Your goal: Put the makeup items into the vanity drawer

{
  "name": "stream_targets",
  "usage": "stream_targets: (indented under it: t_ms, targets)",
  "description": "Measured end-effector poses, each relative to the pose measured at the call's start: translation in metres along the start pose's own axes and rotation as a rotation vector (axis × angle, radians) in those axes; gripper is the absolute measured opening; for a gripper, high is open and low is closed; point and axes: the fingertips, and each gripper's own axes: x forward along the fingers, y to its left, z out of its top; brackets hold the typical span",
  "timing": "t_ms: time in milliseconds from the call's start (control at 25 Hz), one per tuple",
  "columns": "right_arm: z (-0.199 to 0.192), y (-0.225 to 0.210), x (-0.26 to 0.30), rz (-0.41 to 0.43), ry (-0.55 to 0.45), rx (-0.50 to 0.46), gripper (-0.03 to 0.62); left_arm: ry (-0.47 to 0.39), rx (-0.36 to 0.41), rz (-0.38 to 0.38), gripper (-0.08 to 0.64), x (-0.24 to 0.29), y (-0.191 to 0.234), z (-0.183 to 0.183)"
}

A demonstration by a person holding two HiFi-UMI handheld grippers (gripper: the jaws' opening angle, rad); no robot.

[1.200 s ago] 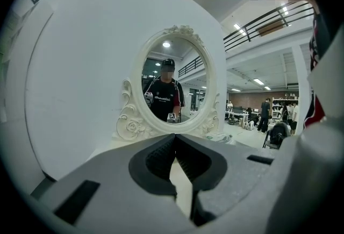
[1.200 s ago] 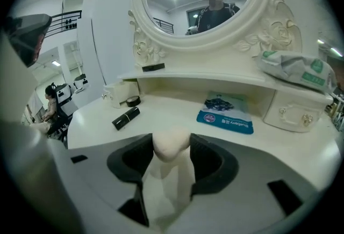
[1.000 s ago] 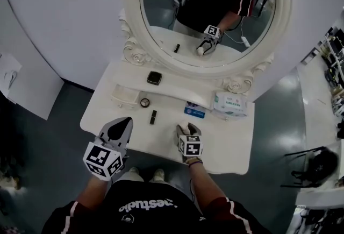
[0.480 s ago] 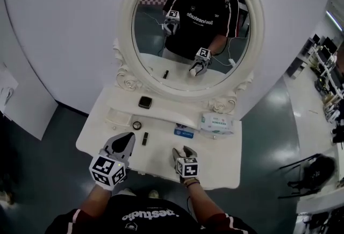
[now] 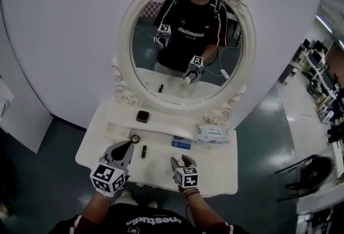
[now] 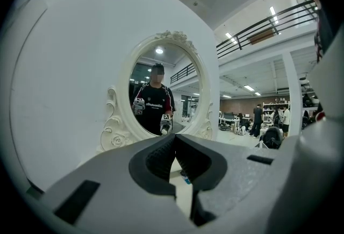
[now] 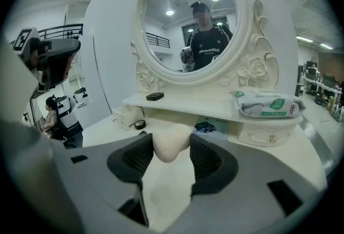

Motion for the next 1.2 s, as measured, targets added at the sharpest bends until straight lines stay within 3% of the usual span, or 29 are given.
stream_targets:
  t_ms: [680, 1200]
  targets:
    - [0.09, 0.066, -0.012, 0.002, -0.121, -0.025, 0.216, -0.037, 0.01, -0.04, 0.004, 0.006, 0.066, 0.031]
    - [0.122, 0.125, 0.016, 0.067, -0.145, -0.078, 0.216, -0.049, 0.009, -0.018, 0.005, -0.011, 0.11, 0.036]
